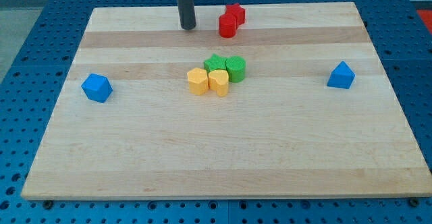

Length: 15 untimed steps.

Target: Move the red circle above the triangle

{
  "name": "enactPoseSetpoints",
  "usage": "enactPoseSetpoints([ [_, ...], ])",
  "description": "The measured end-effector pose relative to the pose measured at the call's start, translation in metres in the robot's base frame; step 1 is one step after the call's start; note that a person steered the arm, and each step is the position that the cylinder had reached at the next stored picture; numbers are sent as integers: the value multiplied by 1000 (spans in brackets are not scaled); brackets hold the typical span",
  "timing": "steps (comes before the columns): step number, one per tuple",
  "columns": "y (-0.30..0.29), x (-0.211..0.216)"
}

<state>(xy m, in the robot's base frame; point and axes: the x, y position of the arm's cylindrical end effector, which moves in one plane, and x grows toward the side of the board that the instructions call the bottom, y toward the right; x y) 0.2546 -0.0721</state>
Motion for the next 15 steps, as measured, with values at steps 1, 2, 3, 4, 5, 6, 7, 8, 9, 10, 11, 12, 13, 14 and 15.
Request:
enactPoseSetpoints([
  [1,19,0],
  [2,40,0],
  [3,65,0],
  [4,85,2],
  [5,99,16],
  [6,104,35],
  [7,104,57],
  [8,108,78],
  [9,115,87],
  [10,133,87],
  [11,155,87],
  [12,179,90],
  [13,202,96],
  [14,222,96],
  [15,243,96],
])
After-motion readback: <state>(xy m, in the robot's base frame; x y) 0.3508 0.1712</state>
